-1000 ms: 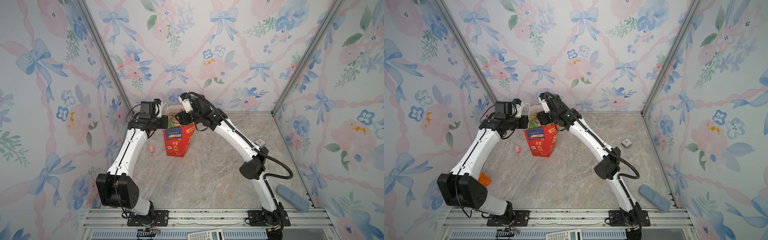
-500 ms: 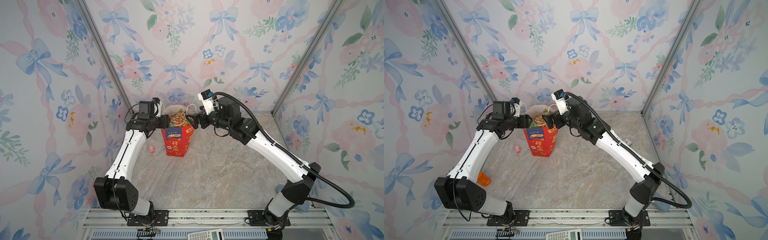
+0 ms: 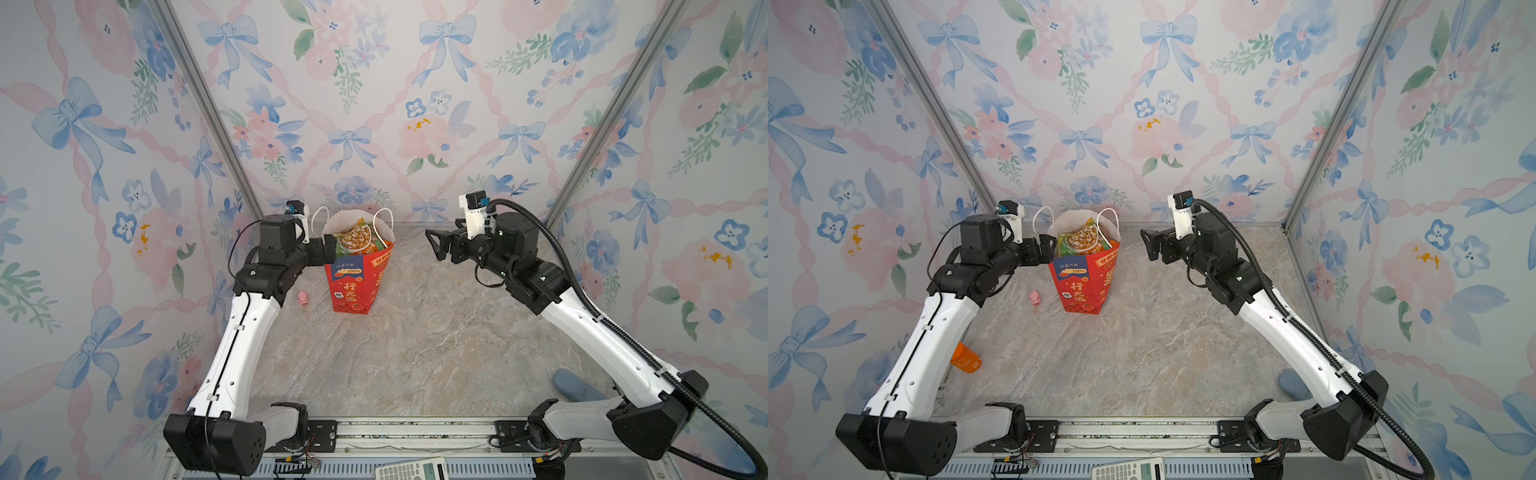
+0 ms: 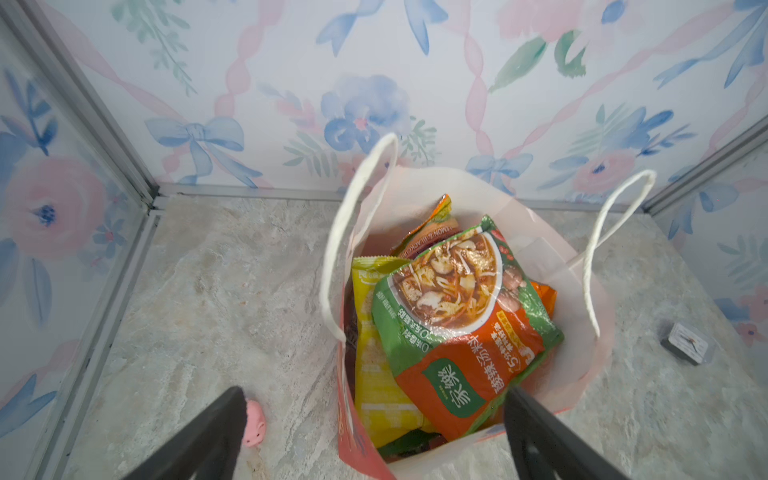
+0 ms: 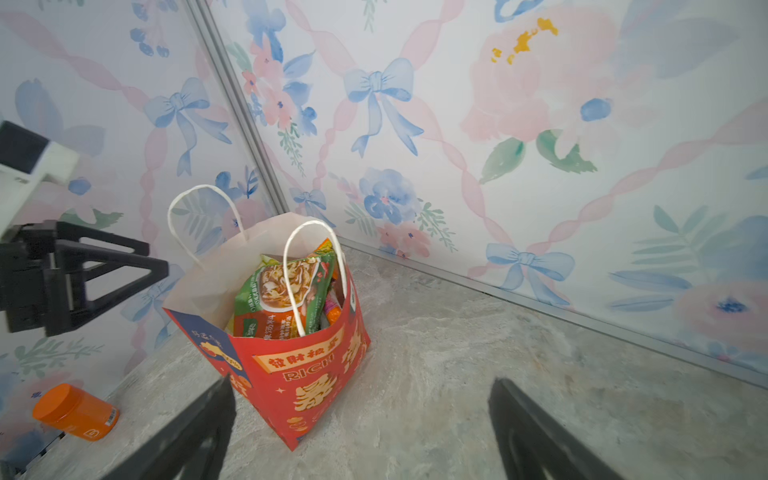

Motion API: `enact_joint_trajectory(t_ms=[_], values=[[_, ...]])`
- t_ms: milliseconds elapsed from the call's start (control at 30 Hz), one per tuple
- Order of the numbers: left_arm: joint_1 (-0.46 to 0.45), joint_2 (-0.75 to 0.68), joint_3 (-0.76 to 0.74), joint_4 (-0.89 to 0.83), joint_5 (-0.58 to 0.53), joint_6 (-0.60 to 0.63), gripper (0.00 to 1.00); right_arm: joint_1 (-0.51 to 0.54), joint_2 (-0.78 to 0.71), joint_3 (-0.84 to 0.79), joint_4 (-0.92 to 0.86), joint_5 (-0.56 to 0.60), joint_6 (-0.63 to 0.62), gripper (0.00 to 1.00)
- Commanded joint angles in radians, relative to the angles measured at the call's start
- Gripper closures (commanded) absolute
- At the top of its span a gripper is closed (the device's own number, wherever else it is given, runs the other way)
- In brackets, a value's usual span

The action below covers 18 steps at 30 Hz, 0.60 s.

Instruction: Place the snacks into the paper bag

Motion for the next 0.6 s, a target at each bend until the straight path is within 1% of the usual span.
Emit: enact_joint_trajectory(t_ms=[0, 133, 200, 267, 367, 433, 500, 567], values=[[0.009, -0.166, -0.131, 0.183, -0.110, -0.055, 0.02, -0.064, -0.055, -0.134, 0.019, 0.031, 0.035, 0.04], [0.009, -0.402, -0.386, 0.418, -0.195, -0.092, 0.02, -0.143, -0.124, -0.319, 0.062, 0.090, 0.026, 0.03], [0.009, -0.509, -0.536, 0.550, -0.245, -0.113, 0.02, -0.179, -0.157, -0.422, 0.110, 0.142, 0.023, 0.04], [0.009, -0.590, -0.688, 0.645, -0.288, -0.134, 0.02, -0.217, -0.194, -0.532, 0.174, 0.183, 0.022, 0.04], [0.009, -0.631, -0.820, 0.712, -0.333, -0.155, 0.02, -0.253, -0.261, -0.681, 0.282, 0.259, -0.035, 0.03], [0.007, -0.628, -0.869, 0.719, -0.368, -0.141, 0.02, -0.263, -0.291, -0.772, 0.369, 0.329, -0.089, 0.03], [0.008, -0.607, -0.923, 0.746, -0.432, -0.104, 0.02, -0.291, -0.307, -0.849, 0.448, 0.348, -0.119, 0.03], [0.006, -0.585, -0.977, 0.817, -0.482, -0.090, 0.02, -0.307, -0.297, -0.908, 0.528, 0.364, -0.150, 0.04]])
